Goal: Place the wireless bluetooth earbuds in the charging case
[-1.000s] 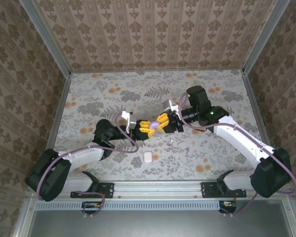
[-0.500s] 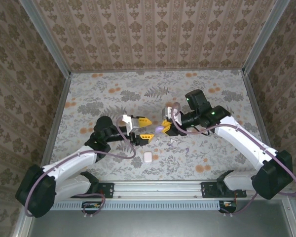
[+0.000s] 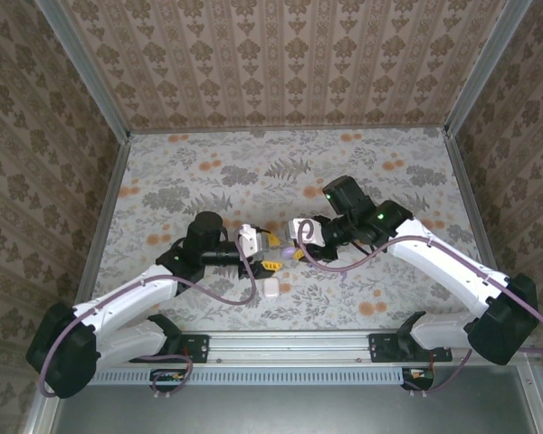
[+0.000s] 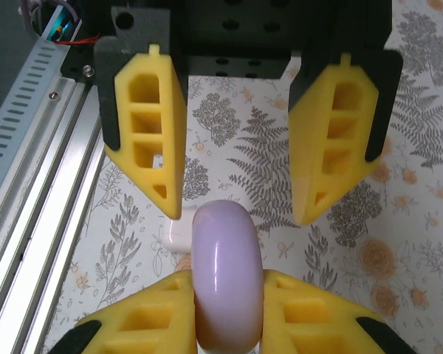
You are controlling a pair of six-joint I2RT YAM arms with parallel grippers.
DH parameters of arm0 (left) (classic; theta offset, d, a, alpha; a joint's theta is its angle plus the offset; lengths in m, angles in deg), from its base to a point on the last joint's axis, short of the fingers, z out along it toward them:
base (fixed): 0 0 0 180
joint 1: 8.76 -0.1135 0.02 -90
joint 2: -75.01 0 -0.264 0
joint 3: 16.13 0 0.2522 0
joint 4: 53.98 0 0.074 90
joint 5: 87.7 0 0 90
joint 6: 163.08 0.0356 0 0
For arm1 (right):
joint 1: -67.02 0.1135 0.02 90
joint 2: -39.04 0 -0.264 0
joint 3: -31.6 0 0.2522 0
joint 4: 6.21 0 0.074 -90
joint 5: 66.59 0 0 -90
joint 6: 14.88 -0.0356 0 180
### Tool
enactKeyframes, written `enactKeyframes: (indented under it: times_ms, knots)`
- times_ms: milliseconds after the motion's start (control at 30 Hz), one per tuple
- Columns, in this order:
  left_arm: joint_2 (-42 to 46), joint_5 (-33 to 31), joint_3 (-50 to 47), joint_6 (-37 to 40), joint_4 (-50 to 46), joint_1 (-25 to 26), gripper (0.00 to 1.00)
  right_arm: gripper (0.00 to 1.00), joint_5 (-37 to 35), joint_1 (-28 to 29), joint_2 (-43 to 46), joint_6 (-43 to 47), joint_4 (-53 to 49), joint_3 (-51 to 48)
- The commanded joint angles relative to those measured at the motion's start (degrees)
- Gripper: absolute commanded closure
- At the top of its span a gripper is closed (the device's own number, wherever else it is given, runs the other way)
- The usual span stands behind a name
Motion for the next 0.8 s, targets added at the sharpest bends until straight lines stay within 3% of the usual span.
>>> enactKeyframes:
  times_ms: [0,233,467,767]
  knots:
    - [0.0,0.8,2.2,2.0,-1.4,0.3,0.45,0.8,1.1,0.6,-1.1,1.5,-0.3,2.2]
    - [0.1,1.7,2.0,0.8,0.1,0.5,0.48,0.79,1.1,1.1,-2.6,1.3,0.5,2.2]
    - [-0.1,2.4,1.9,-0.2,1.3,0.5,0.61,0.79,0.9,1.2,-3.2,1.4,0.8,2.0]
    - [-0.8,3.5,1.8,-2.3,3.3,0.5,0.61,0.8,1.3,1.4,-3.5,0.5,2.6,1.6]
